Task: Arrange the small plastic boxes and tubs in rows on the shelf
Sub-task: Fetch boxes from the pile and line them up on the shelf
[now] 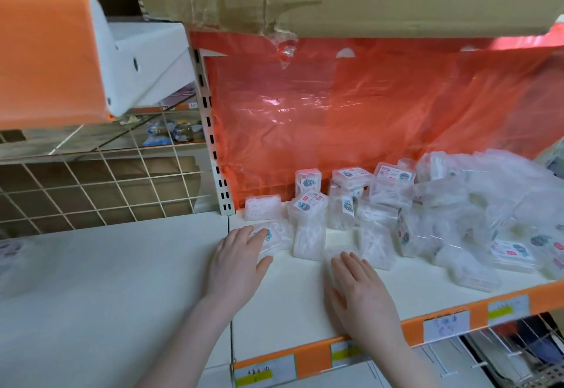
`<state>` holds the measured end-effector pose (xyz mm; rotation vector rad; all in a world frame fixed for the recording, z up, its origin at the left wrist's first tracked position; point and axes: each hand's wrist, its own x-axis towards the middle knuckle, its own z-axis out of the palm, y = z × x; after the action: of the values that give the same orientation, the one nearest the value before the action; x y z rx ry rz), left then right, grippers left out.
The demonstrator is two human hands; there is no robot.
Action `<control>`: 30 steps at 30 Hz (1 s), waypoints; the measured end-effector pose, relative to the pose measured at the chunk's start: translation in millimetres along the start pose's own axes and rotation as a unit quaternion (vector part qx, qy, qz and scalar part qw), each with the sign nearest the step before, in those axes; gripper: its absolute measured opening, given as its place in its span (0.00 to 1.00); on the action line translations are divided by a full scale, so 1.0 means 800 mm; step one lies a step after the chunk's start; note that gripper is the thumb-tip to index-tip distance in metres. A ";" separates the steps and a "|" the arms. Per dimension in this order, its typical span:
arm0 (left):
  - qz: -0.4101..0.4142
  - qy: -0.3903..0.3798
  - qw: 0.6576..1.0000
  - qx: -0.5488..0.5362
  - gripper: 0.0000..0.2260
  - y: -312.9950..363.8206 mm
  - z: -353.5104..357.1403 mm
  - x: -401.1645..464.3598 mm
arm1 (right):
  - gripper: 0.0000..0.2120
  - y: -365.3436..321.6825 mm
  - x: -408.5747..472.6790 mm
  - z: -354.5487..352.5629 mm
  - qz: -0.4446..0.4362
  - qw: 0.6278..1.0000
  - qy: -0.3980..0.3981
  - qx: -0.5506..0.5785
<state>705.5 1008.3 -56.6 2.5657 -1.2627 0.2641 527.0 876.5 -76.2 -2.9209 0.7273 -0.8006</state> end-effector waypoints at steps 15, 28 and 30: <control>-0.012 -0.052 0.998 -0.038 0.29 -0.005 -0.003 0.016 | 0.17 -0.020 0.016 -0.011 0.120 0.992 -0.021 -0.016; -0.012 -0.089 0.994 -0.059 0.31 0.005 -0.002 -0.026 | 0.23 -0.004 0.013 -0.014 0.167 0.978 -0.116 -0.037; -0.015 -0.100 0.993 -0.057 0.31 0.006 -0.002 -0.027 | 0.22 -0.005 0.019 -0.017 0.170 0.975 -0.135 -0.043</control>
<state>688.7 1021.9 -59.9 2.5609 -1.2634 -0.0736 533.2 874.5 -56.9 -2.7741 1.2076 -0.3405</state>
